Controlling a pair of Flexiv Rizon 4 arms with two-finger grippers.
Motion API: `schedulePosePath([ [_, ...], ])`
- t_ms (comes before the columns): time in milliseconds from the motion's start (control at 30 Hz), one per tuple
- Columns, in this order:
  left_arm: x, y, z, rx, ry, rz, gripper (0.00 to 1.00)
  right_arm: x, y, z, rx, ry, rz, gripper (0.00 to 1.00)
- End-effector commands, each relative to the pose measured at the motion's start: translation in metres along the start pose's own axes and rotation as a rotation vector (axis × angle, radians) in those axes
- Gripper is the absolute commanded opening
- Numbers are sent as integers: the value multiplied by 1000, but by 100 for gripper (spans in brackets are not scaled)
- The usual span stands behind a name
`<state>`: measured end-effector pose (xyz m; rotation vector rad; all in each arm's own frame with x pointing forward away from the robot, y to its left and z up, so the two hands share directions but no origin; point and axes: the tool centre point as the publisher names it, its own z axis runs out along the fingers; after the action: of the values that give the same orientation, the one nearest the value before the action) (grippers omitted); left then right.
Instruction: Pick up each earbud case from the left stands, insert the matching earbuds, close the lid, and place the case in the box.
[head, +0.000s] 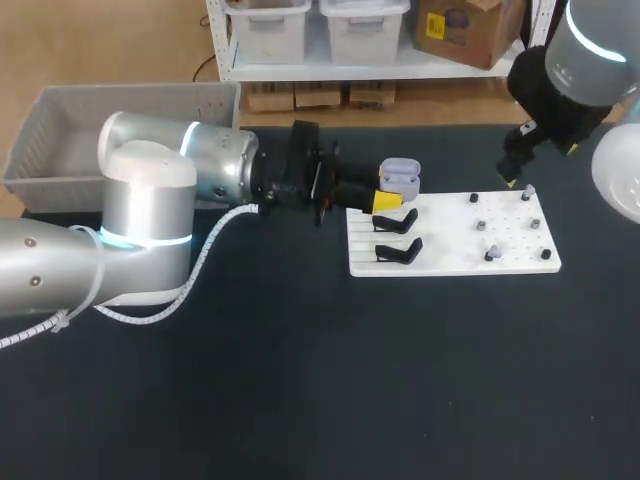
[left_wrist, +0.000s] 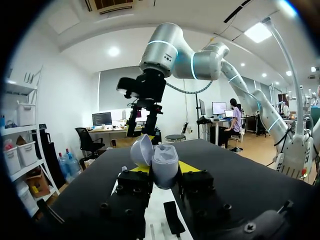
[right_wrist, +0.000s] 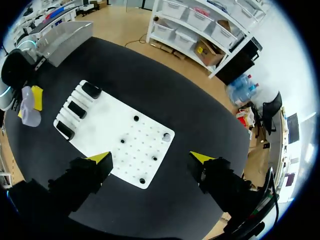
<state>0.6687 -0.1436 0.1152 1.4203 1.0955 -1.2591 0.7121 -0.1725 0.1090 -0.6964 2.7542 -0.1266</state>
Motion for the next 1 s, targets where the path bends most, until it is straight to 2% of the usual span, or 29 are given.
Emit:
schedulePosePath([
  [33, 1, -1, 0, -3, -2, 3, 0, -6, -2, 9, -3, -2, 32, 100],
  [667, 1, -1, 0, -3, -2, 3, 0, -6, -2, 9, -3, -2, 32, 100],
  [1000, 1, -1, 0, -3, -2, 3, 0, -6, -9, 43, -7, 72, -7, 100],
])
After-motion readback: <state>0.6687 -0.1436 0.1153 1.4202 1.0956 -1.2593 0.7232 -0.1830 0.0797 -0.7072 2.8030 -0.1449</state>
